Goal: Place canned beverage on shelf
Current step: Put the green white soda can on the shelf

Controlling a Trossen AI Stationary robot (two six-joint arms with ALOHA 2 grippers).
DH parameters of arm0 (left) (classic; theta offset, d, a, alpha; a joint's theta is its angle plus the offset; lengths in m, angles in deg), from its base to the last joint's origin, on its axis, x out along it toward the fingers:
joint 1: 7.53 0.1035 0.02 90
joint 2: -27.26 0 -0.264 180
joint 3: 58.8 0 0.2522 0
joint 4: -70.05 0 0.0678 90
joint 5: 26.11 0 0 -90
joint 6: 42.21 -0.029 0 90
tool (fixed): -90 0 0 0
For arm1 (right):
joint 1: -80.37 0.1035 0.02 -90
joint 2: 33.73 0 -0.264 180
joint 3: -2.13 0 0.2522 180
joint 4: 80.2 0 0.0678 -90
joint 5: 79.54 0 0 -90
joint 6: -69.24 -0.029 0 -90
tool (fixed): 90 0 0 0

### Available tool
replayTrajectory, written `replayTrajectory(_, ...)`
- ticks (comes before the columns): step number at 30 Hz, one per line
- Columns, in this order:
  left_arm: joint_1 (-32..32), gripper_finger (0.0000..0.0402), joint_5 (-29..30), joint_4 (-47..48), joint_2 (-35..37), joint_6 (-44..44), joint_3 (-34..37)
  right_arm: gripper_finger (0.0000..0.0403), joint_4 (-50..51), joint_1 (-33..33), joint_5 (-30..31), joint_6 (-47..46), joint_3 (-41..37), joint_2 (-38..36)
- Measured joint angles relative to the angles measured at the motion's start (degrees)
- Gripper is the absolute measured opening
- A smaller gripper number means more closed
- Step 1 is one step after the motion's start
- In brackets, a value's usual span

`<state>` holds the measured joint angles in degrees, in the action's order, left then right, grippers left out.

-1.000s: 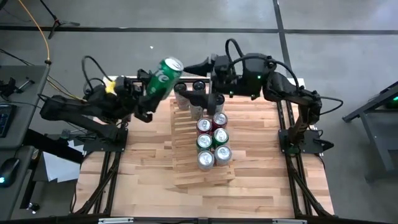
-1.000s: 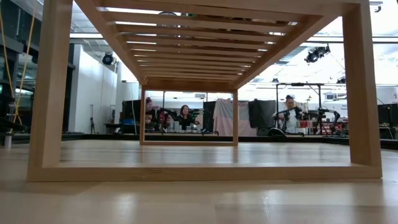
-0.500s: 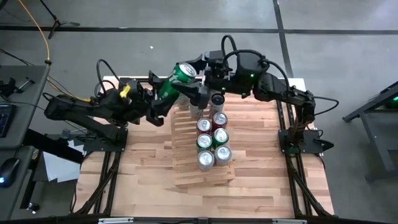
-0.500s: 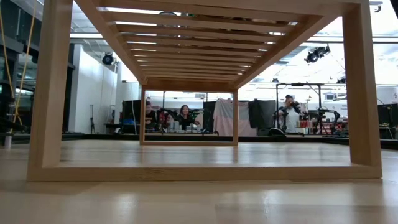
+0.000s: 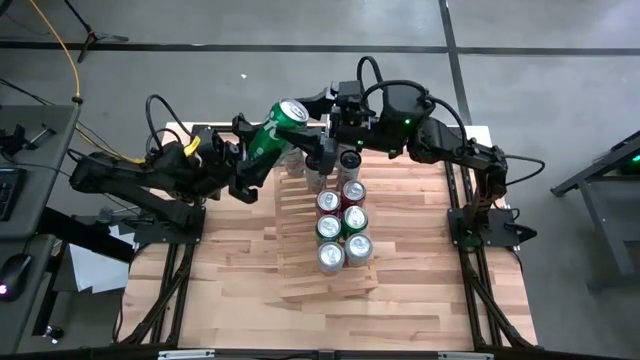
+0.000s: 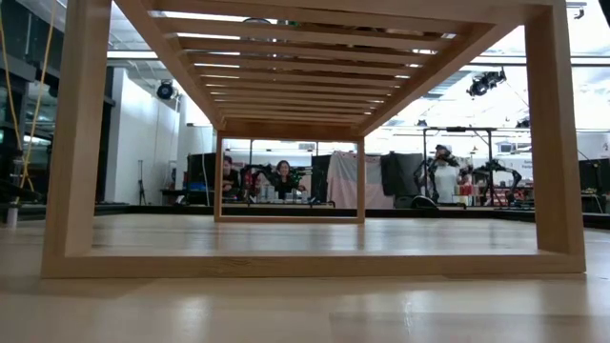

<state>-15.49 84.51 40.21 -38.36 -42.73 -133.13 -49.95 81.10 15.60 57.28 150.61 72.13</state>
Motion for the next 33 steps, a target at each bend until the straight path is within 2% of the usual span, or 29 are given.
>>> replayTrajectory(5, 0.02, 0.0294, -0.07, 1.95, 0.47, 0.18, -0.09, 0.0289, 0.36, 0.04, 0.29, 0.46, 0.0, -0.06)
replayTrajectory(9, 0.11, 0.0364, 0.03, 11.76, 3.71, 0.44, -0.11, 0.0289, 3.52, 0.09, 0.55, 3.43, -0.11, -0.83)
replayTrajectory(11, 0.1, 0.0385, 0.98, 17.32, 6.29, 0.48, -0.11, 0.0289, 5.06, 0.07, 0.93, 4.52, 0.09, -1.65)
replayTrajectory(15, 0.11, 0.0383, 1.76, 26.85, 12.17, 1.39, -0.06, 0.0289, 9.12, 0.38, 0.69, 5.34, 0.29, -3.39)
replayTrajectory(22, 0.09, 0.0386, 4.41, 36.78, 22.17, 3.45, -0.08, 0.0289, 17.59, 2.72, 0.63, 8.15, -0.67, -3.02)
replayTrajectory(26, 0.09, 0.0386, 5.93, 38.82, 25.22, 5.7, -0.04, 0.0289, 18.07, 3.97, -1.33, 6.86, -6.1, -2.87)
replayTrajectory(33, 0.09, 0.0387, 5.62, 39.72, 26.48, 6.73, -0.04, 0.0289, 7.0, 5.98, -4.16, 2.85, -21.89, -2.69)
